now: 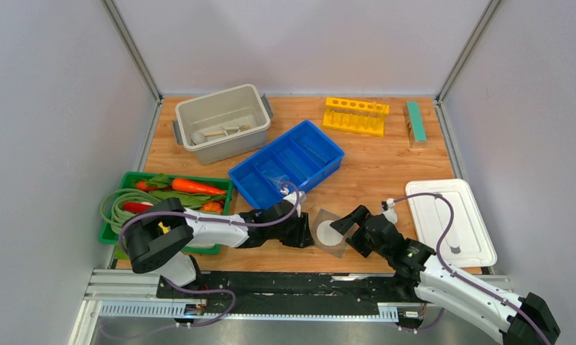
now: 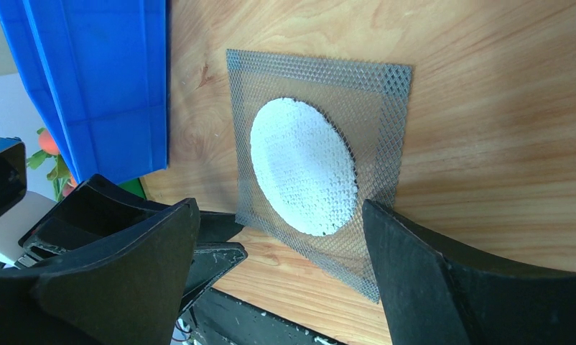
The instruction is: Organize the chemistry lab equipment
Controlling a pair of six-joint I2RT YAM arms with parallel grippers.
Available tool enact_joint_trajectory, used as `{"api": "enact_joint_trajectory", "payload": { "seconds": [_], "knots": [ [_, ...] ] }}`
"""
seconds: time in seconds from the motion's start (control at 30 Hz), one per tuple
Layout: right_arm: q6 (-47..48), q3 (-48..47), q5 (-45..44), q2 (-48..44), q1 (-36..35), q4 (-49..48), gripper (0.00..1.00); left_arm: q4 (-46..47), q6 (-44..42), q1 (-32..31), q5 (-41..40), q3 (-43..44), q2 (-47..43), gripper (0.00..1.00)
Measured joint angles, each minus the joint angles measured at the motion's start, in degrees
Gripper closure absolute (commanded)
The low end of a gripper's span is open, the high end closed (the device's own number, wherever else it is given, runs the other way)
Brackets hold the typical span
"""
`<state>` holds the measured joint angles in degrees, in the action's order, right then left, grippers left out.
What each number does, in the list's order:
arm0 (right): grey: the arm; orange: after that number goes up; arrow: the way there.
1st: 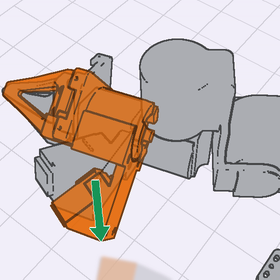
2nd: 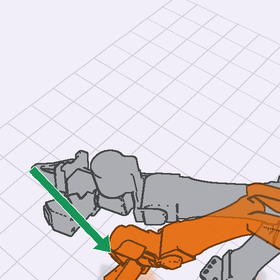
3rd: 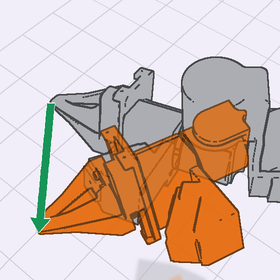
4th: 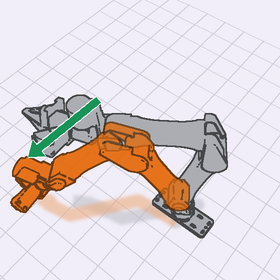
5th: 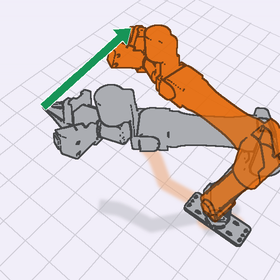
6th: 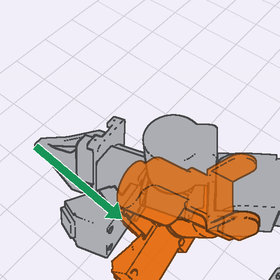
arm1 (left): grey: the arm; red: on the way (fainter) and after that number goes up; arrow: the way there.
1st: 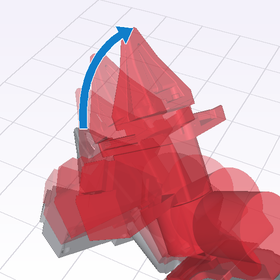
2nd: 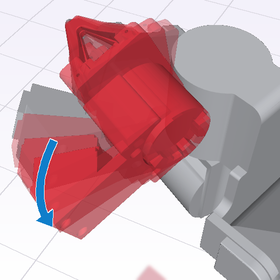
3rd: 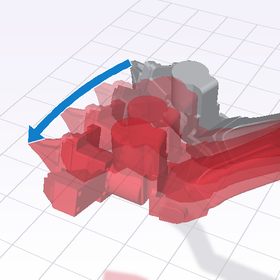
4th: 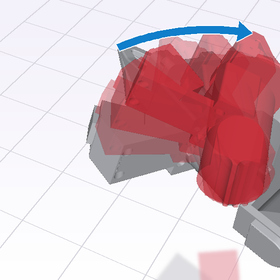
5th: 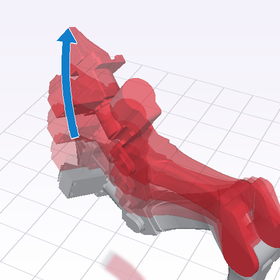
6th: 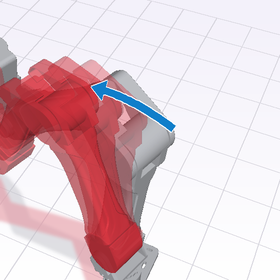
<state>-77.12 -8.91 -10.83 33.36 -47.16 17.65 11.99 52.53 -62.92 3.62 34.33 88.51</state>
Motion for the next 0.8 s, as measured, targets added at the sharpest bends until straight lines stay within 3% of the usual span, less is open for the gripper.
{"api": "enact_joint_trajectory", "payload": {
  "seconds": [0.23, 0.63, 0.8],
  "knots": [
    [0.0, 0.0, -0.6, 0.9, 0.0, -1.0, 0.08, 2.1, 2.0, 0.1, 1.0, -0.9, 0.5, 0.58],
    [-0.9, 0.6, -0.6, 1.1, 0.0, -2.5, 0.08, 11.9, 6.0, 0.0, 1.5, -5.8, 0.4, 0.58],
    [-1.2, 0.7, -0.7, 1.0, 0.1, -2.8, 0.08, 20.8, 8.8, 0.0, 2.3, -7.9, 3.4, 0.59]
  ]
}}
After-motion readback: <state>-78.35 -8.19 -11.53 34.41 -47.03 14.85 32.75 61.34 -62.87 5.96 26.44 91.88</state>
